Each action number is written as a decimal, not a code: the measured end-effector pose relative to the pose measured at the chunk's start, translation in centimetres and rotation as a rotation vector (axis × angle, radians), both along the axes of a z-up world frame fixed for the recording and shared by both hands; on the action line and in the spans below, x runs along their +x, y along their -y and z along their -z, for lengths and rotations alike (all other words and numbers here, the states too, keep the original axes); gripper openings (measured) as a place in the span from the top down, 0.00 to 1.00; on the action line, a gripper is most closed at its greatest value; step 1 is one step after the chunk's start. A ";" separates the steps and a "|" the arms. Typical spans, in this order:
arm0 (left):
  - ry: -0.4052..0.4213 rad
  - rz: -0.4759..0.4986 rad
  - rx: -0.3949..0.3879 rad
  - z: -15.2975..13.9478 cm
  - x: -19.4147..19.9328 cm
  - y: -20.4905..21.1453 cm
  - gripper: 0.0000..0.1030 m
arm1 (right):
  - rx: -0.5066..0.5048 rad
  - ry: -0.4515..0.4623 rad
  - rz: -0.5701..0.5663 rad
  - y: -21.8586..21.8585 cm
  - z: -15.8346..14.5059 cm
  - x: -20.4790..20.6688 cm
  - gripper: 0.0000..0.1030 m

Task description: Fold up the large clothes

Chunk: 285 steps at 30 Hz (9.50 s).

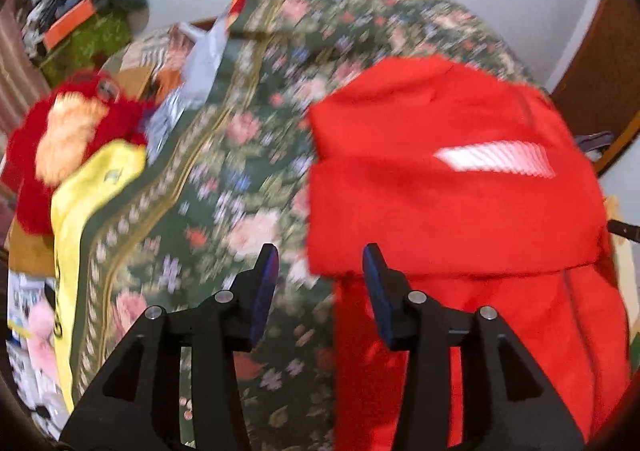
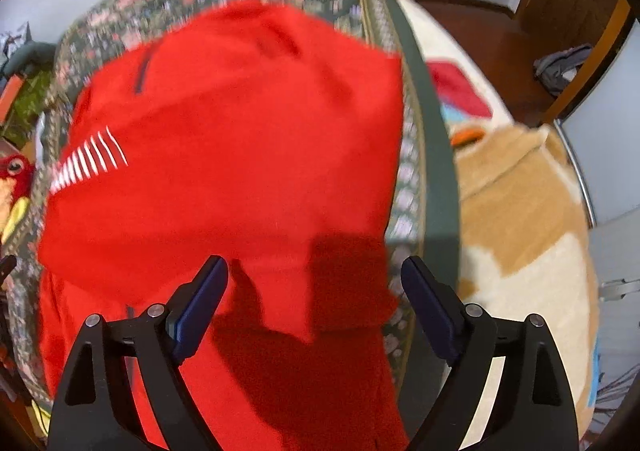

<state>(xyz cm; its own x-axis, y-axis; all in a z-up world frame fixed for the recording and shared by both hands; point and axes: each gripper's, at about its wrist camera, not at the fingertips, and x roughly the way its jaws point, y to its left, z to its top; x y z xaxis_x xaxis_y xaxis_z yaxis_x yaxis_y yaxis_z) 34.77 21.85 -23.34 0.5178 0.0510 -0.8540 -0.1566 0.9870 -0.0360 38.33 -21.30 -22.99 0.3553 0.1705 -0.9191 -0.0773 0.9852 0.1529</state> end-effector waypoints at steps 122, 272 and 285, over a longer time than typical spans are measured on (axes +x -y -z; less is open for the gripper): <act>0.017 0.394 -0.070 -2.7 -4.0 16.5 0.51 | 0.212 0.156 -0.324 -7.5 -4.8 -9.5 0.47; -0.067 -0.043 -0.281 3.5 -23.9 4.5 0.98 | 0.286 0.034 0.017 6.0 0.5 -21.1 0.89; 0.137 0.030 -0.245 -4.4 -20.0 5.5 0.98 | 0.367 0.155 -0.018 5.7 -3.4 -18.6 0.91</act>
